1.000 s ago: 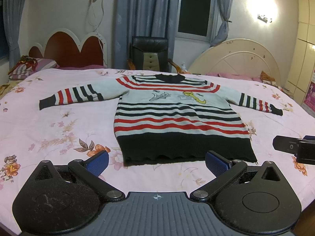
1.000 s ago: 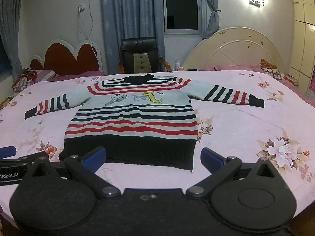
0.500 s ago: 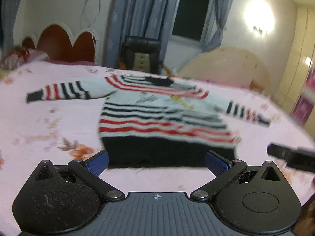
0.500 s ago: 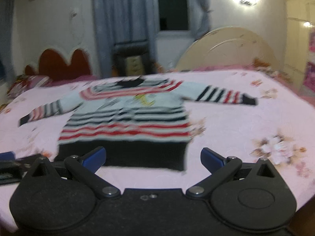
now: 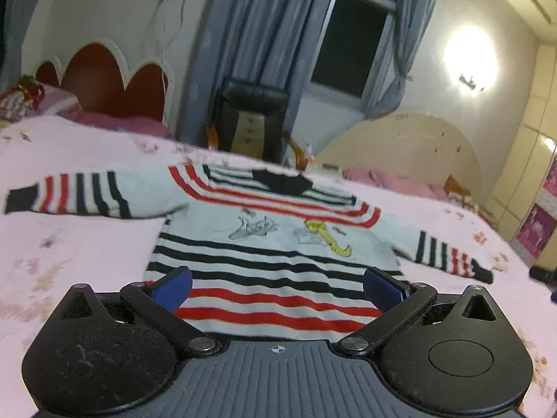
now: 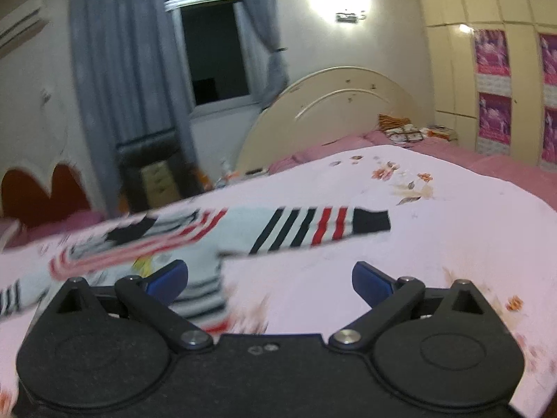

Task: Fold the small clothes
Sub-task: 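Grasp the black cuff of one striped sleeve with the right gripper, then carry the cuff across the sweater body with the right gripper while the left gripper comes to take it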

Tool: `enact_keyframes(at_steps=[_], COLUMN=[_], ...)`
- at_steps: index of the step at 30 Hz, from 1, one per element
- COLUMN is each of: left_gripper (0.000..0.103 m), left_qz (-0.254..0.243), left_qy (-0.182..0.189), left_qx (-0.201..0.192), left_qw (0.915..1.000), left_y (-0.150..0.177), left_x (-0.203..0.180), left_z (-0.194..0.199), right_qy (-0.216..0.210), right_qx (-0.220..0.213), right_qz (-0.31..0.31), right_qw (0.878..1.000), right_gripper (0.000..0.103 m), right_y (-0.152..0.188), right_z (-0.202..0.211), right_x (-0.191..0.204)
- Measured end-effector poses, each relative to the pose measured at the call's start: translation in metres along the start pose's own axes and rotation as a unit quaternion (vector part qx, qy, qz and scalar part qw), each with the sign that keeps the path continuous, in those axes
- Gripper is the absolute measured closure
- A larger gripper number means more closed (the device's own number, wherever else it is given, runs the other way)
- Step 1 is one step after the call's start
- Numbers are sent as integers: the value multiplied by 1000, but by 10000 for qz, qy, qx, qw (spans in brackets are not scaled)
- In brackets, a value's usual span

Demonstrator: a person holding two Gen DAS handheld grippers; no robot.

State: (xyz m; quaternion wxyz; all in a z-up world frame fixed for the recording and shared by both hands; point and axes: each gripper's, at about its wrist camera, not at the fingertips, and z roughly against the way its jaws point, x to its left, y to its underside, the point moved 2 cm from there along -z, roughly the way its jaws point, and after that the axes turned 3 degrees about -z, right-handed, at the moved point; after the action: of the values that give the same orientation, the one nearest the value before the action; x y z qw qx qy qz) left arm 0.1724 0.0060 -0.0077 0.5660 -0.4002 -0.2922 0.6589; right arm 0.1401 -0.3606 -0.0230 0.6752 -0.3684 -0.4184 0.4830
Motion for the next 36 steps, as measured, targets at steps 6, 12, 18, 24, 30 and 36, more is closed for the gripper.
enact_keyframes(at_steps=[6,12,18,24,30,36], left_gripper=[0,0,0,0,0,0], left_qz=[-264,-284,-150,-166,-456,-295], left_qy=[-232,-485,-520,-733,-1028,-1056], left_qx=[380,658,850,971,1206,787], left_qw=[9987,9962,9949,9924,9863,9908], left_y=[-18,-31,-37,-36,-35,-41], left_x=[-23,-41,-40,-35,-25,8], left_z=[-82,-155,-198,-223,-240,-236], right_qy=[345,522,415,170,382,585], right_qx=[41,555,737,600,751,747], right_qz=[-213,-1574,-3029,-3396,-3219,-2514], right_qw=[9992,9846,9493,9385,9430,9632], right_gripper=[57,49,49,49,89,95], right_y=[-24,-20,-1,0,-4,-17], right_z=[-101,-202,-257,-273,-288,-294], right_x=[-48,-121,-177,-188,-189,-170])
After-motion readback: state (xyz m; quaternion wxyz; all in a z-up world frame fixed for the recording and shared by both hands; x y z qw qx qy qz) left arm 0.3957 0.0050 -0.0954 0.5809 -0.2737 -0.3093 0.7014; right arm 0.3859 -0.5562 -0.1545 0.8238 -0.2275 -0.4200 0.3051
